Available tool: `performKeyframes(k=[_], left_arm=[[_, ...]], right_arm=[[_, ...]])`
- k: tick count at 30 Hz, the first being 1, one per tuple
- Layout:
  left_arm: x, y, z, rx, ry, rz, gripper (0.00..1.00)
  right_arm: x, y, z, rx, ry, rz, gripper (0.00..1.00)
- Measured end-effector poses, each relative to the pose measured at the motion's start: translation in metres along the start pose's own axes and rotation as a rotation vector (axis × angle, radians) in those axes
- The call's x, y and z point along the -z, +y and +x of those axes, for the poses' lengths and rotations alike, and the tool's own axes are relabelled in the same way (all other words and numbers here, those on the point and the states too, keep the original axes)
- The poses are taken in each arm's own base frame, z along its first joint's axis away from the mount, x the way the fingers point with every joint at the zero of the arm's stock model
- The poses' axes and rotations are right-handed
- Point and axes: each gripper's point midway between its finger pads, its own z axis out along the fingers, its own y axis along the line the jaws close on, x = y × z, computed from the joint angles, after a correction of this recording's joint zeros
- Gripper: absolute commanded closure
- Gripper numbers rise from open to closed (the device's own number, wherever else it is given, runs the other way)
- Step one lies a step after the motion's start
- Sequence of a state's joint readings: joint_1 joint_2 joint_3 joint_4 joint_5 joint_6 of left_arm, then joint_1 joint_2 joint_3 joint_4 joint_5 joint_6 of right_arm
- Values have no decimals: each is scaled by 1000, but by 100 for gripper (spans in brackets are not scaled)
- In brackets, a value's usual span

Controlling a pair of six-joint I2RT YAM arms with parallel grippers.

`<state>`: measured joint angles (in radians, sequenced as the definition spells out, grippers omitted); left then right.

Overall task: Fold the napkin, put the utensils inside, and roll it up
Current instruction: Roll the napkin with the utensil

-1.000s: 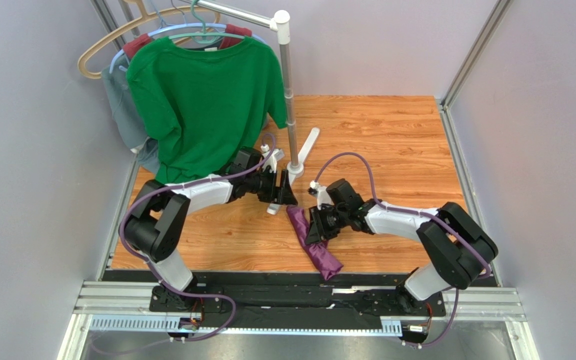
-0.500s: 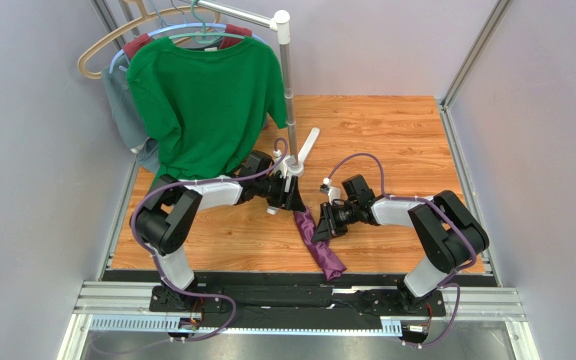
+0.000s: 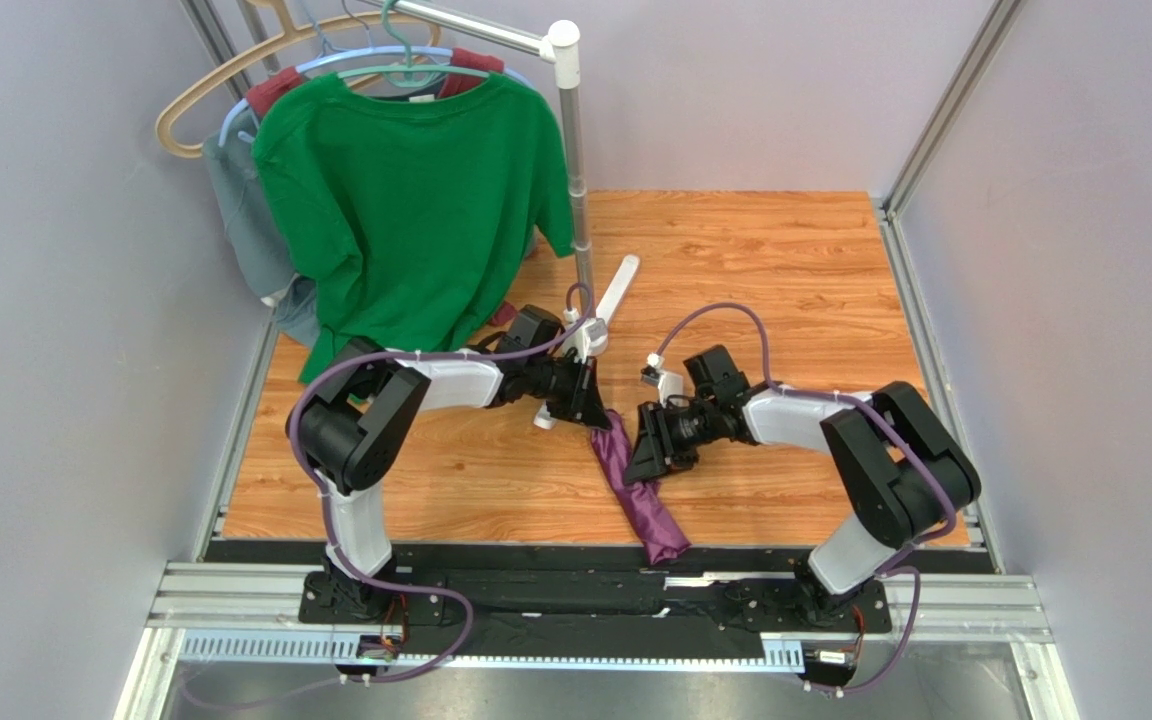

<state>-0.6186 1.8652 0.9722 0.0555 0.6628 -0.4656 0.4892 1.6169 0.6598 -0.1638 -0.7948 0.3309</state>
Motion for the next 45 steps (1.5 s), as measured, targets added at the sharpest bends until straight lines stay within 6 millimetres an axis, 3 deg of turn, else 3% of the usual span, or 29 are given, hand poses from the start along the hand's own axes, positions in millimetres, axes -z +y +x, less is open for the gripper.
performKeyframes(k=[4, 10, 14, 17, 27, 37, 40, 42, 43, 45], left_arm=[[0, -1, -1, -2, 2, 1, 100], [2, -5, -5, 1, 13, -2, 100], [2, -5, -5, 13, 28, -12, 100], [2, -3, -4, 22, 37, -17, 100], [1, -1, 1, 39, 56, -24, 100], [1, -2, 0, 40, 58, -24, 100], [1, -2, 0, 40, 58, -22, 100], [1, -2, 0, 40, 59, -19, 94], [1, -2, 0, 40, 60, -19, 82], [1, -2, 0, 41, 59, -18, 67]], right_arm=[[14, 6, -10, 26, -31, 68, 43], [40, 38, -44, 178, -157, 238, 42], [25, 71, -37, 344, -162, 353, 43], [12, 78, -21, 427, -150, 455, 45], [-13, 24, 12, 505, -44, 804, 46], [-14, 7, 10, 531, -50, 908, 51], [-15, 3, 9, 522, -58, 928, 59], [-15, 2, 8, 519, -63, 931, 67], [-15, 1, 8, 513, -69, 930, 69], [-15, -1, 7, 496, -77, 919, 75]])
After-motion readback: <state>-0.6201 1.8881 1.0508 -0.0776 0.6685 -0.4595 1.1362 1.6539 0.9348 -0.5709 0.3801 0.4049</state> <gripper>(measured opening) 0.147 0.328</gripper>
